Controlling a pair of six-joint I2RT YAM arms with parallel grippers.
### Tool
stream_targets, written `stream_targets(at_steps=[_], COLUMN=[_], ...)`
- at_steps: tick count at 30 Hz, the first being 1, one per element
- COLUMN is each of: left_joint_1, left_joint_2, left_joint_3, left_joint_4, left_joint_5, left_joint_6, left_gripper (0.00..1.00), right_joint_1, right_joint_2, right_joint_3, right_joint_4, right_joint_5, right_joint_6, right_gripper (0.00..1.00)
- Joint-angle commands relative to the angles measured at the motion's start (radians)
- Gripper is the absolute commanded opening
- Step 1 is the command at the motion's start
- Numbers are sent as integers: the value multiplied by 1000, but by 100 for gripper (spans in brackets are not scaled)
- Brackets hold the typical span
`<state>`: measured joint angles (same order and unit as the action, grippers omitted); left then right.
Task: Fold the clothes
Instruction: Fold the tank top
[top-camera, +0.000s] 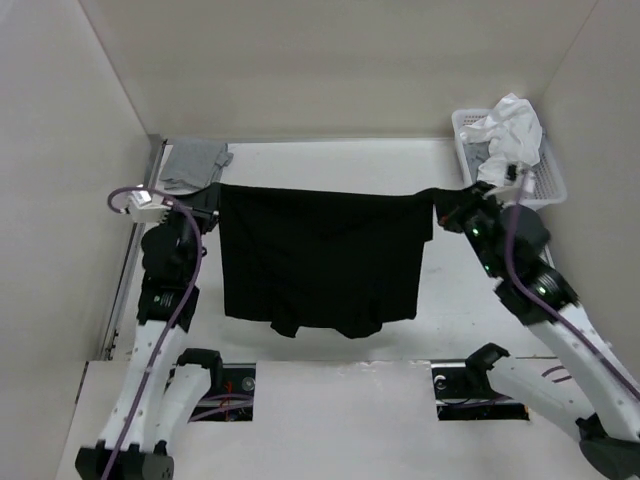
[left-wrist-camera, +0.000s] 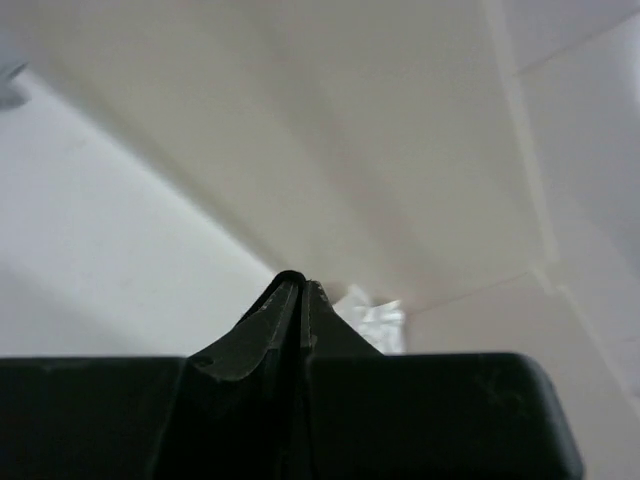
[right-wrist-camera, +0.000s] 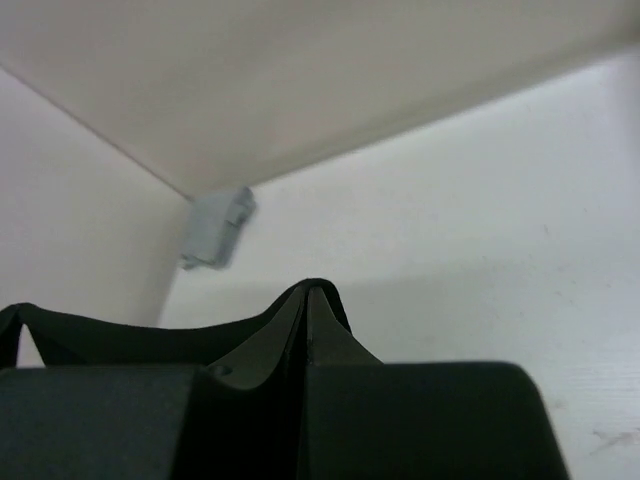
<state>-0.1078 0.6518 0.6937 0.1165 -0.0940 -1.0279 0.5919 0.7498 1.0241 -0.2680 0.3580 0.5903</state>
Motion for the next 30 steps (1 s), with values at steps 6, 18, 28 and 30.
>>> stream_targets(at_steps=[6,18,28,30], left_joint_1=[30,47,59,70], left_joint_2=[601,941,519,435], left_joint_3=[8,224,-209,-264], left_joint_4=[256,311,367,333], left_joint_5=[-46,40,57,76], left_joint_6=[9,2,-24,-18], left_gripper=[0,0,0,0], right_joint_1=[-309,-372,-369,-369], right_joint_2=[641,1015,650,596], right_joint_3=[19,340,-209,-287], right_joint_4=[309,277,481,493], right_joint_5=[-411,-465,-433,-430], right_joint_6=[80,85,174,192], right_gripper=[2,1,1,1])
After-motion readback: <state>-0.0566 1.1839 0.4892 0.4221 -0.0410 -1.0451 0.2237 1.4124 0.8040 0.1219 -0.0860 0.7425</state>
